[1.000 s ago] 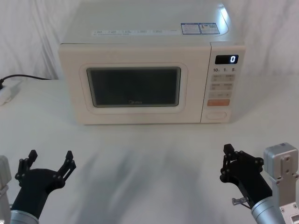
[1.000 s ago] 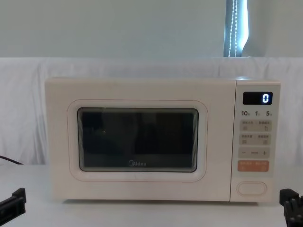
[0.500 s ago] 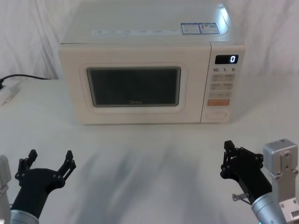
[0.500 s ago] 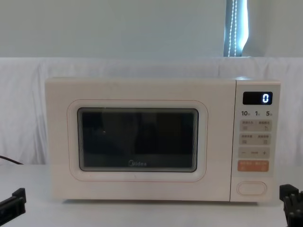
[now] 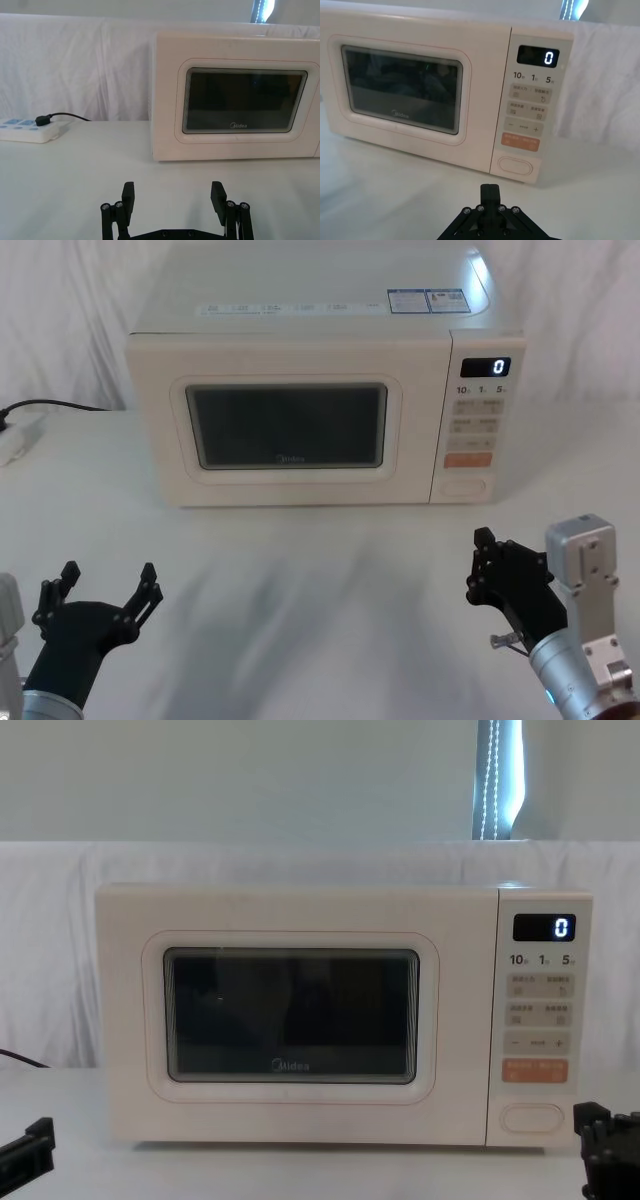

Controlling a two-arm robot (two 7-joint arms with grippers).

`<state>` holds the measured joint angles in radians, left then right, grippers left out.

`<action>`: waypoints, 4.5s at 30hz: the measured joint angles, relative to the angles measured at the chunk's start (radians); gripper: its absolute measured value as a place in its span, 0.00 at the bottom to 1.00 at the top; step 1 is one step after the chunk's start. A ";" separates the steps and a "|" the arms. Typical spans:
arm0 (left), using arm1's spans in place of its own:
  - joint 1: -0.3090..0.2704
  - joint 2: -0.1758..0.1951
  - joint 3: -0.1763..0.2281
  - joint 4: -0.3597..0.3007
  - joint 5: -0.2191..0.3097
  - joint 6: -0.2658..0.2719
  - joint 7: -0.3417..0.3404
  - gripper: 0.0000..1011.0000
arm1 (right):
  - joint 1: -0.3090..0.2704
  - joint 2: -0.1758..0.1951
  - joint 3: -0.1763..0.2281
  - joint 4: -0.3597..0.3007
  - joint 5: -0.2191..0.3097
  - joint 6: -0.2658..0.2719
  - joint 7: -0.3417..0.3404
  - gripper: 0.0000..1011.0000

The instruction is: Press the button to open the microwave door with one hand; close the microwave door with the other hand.

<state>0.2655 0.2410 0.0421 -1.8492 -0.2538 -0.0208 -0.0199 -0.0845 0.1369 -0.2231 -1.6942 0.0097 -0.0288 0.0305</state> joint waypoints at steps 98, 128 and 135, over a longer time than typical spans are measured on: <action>0.000 0.000 0.000 0.000 0.000 0.000 0.000 0.99 | 0.519 -0.170 0.105 0.654 -0.077 0.092 -0.008 0.00; 0.000 0.000 0.000 0.000 0.000 0.000 0.000 0.99 | 0.540 -0.180 0.128 0.683 -0.084 0.093 -0.019 0.00; 0.000 0.000 0.000 0.000 0.000 0.000 0.000 0.99 | 0.554 -0.185 0.130 0.705 -0.084 0.084 -0.021 0.00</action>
<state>0.2654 0.2410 0.0421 -1.8492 -0.2538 -0.0207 -0.0199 0.4692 -0.0480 -0.0932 -0.9890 -0.0743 0.0552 0.0096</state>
